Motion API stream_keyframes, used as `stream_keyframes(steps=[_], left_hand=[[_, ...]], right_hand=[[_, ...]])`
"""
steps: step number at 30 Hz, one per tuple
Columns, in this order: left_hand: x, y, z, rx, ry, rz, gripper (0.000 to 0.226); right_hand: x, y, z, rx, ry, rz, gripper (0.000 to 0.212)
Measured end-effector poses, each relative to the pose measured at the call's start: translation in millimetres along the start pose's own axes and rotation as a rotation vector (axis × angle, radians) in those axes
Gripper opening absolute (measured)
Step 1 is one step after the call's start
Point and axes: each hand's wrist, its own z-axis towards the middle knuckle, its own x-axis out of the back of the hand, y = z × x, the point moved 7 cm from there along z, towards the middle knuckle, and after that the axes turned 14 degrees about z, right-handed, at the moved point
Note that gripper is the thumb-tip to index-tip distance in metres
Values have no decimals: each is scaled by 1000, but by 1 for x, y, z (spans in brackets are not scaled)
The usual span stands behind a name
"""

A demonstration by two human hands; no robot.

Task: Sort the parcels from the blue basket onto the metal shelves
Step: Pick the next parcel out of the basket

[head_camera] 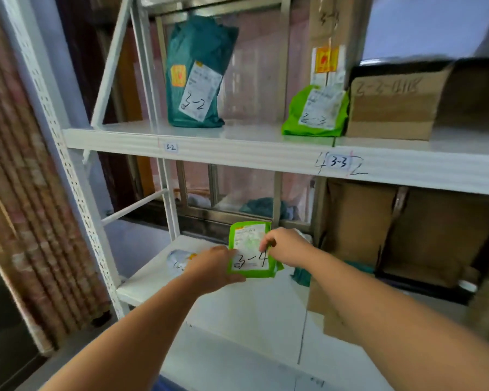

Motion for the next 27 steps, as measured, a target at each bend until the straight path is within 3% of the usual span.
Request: stream_keyframes(steps=[3,7,13,17,21,24,27], left_hand=[[22,5,-10,-3,9,-161,57],[54,-8,-27,68,146,-490,40],[97,-21,-57,106,374,-917,41],[126,-19,-71,50,566,-978,34],[161,1,-78,-30,652,-978,29],[192,29,-71,-121,632,-893,29],[222,71,-61,-333,553,-661,26]], right_hand=[[19,-15,-17,4,67,-28,35],[37,-45,-40,51,136,-34,33],[54,-103,-85,234,344,-67,26],[72,-131,-111,328,487,-119,27],[112,-139,-128,325,654,-134,29],[149,-138,-147,329,821,-143,21],[186,-124,-170,297,978,-179,16]])
